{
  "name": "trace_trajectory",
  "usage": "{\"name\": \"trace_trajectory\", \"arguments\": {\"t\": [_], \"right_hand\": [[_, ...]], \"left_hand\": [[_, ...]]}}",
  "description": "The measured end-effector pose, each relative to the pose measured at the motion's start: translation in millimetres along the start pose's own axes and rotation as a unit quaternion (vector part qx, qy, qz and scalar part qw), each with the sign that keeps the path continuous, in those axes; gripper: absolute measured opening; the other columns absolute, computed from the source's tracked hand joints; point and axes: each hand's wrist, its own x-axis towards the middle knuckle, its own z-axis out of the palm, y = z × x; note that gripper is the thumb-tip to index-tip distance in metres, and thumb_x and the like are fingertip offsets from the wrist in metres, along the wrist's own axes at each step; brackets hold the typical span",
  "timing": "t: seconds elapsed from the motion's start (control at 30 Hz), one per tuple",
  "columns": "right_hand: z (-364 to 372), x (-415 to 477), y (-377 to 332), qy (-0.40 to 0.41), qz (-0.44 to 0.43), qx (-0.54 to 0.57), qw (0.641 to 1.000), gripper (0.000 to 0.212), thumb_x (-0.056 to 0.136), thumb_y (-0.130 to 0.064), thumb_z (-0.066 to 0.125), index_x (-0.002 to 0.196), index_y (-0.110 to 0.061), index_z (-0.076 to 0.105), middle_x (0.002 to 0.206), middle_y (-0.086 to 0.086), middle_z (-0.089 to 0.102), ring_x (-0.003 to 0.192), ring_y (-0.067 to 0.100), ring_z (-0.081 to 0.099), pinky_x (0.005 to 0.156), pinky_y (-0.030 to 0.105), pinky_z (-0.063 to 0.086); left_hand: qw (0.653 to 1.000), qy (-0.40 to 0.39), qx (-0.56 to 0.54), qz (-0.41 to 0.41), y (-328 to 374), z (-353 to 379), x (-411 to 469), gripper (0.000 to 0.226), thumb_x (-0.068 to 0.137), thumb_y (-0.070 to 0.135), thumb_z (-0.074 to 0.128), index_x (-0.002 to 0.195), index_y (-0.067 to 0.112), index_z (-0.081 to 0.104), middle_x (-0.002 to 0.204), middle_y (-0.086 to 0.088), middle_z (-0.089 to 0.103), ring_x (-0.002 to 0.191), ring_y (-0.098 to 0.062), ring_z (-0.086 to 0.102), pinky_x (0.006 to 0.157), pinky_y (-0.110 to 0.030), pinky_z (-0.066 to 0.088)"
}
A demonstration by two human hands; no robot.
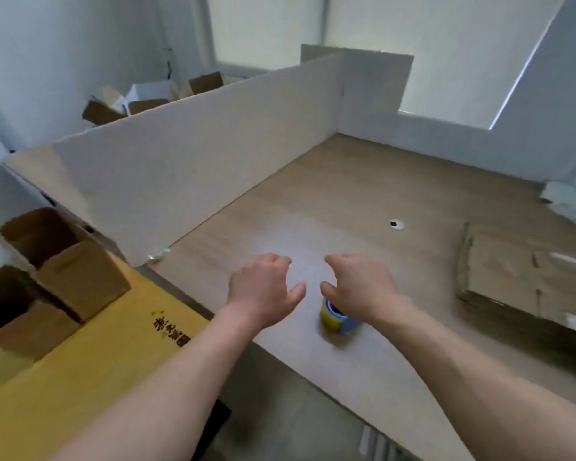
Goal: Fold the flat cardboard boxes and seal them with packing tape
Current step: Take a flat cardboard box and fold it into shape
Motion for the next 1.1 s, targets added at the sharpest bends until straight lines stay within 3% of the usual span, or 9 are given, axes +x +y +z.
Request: {"name": "trace_trajectory", "arguments": {"t": [0.17, 0.37, 0.67, 0.87, 1.1], "right_hand": [[-9, -52, 98, 0.005, 0.119, -0.012, 0.993, 0.037, 0.09, -0.049, 0.051, 0.114, -0.022, 0.061, 0.111, 0.002, 0.066, 0.107, 0.028, 0.061, 0.079, 0.035, 0.047], [-11, -110, 171, 0.002, 0.262, -0.022, 0.965, 0.031, 0.087, -0.05, 0.051, 0.098, -0.022, 0.06, 0.1, 0.002, 0.065, 0.097, 0.027, 0.063, 0.072, 0.036, 0.046], [-3, -180, 237, -0.022, 0.409, -0.015, 0.912, 0.047, 0.09, -0.054, 0.05, 0.126, -0.026, 0.058, 0.124, 0.001, 0.06, 0.116, 0.025, 0.058, 0.085, 0.037, 0.047], [16, -187, 301, -0.032, 0.434, -0.002, 0.9, 0.05, 0.086, -0.056, 0.047, 0.124, -0.026, 0.059, 0.119, 0.001, 0.061, 0.111, 0.025, 0.059, 0.084, 0.038, 0.046], [56, -156, 393, -0.047, 0.407, 0.026, 0.912, 0.05, 0.083, -0.061, 0.049, 0.117, -0.025, 0.059, 0.118, 0.0, 0.058, 0.115, 0.024, 0.053, 0.087, 0.041, 0.042]], "left_hand": [[0.995, -0.024, -0.016, 0.093, 97, 17, 29, 0.059, 0.082, 0.063, 0.042, 0.119, 0.022, 0.064, 0.119, 0.003, 0.065, 0.112, -0.022, 0.058, 0.085, -0.033, 0.046], [0.972, -0.038, -0.037, 0.228, 184, 38, 62, 0.055, 0.086, 0.063, 0.051, 0.124, 0.024, 0.061, 0.123, 0.006, 0.062, 0.117, -0.019, 0.054, 0.087, -0.033, 0.046], [0.928, -0.081, 0.002, 0.365, 280, 83, 85, 0.058, 0.085, 0.069, 0.045, 0.116, 0.022, 0.061, 0.116, 0.002, 0.062, 0.112, -0.022, 0.056, 0.084, -0.036, 0.046], [0.919, -0.1, 0.02, 0.38, 330, 126, 107, 0.068, 0.083, 0.075, 0.038, 0.12, 0.024, 0.061, 0.12, 0.004, 0.062, 0.114, -0.021, 0.055, 0.089, -0.038, 0.049], [0.933, -0.128, 0.057, 0.331, 383, 181, 154, 0.076, 0.08, 0.081, 0.032, 0.123, 0.025, 0.059, 0.128, 0.002, 0.056, 0.121, -0.023, 0.049, 0.09, -0.041, 0.047]]}}
